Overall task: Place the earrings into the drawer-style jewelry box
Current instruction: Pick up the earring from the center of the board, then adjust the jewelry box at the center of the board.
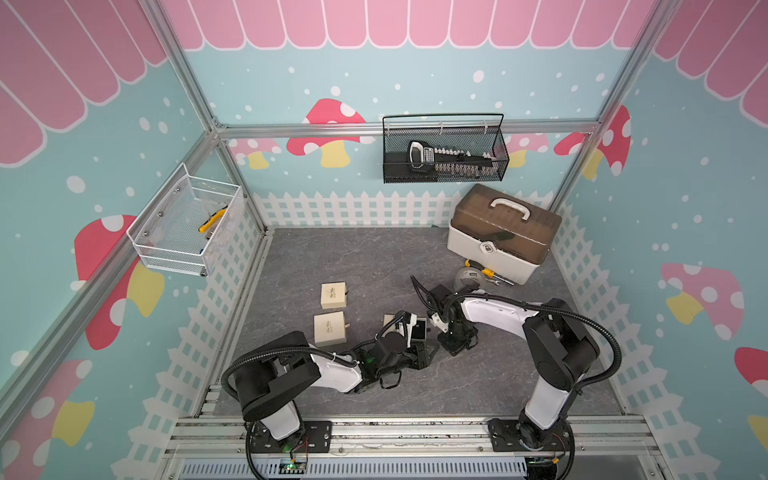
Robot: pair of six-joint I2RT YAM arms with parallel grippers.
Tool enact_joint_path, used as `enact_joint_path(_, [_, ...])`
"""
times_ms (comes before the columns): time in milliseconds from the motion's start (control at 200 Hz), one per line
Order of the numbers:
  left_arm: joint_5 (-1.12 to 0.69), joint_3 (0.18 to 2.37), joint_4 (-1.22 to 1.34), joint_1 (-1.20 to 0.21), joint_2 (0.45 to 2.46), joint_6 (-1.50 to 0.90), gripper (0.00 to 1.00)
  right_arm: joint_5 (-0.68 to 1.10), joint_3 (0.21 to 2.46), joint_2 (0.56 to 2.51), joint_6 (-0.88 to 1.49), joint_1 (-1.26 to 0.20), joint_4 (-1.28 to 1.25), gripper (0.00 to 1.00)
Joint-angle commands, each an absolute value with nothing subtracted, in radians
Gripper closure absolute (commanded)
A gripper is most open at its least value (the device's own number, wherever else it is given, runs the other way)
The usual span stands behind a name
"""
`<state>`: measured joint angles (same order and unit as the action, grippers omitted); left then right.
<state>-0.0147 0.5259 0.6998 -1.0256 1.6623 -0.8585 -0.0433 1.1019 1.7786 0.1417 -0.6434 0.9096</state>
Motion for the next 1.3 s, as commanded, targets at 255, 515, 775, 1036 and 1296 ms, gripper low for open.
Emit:
enact_joint_path(255, [0.093,0.622,0.362,-1.025,1.508,-0.787,0.43,-0.068,1.091,1.614,0.197,-0.652,0.892,1.00])
enact_joint_path(515, [0.123,0.589,0.175,-0.987,1.401,-0.784,0.40,-0.124,1.031,1.420,0.257,-0.651,0.679,1.00])
enact_joint_path(775, [0.153,0.528,0.126,-0.958,1.400,-0.879,0.43,-0.117,1.019,1.362,0.240,-0.651,0.609,1.00])
enact_joint_path(1036, [0.189,0.529,0.062,-0.910,1.415,-0.922,0.52,-0.143,0.996,1.346,0.249,-0.650,0.613,1.00])
enact_joint_path(1296, [0.238,0.517,-0.014,-0.873,1.403,-0.937,0.66,-0.155,1.010,1.362,0.251,-0.651,0.612,1.00])
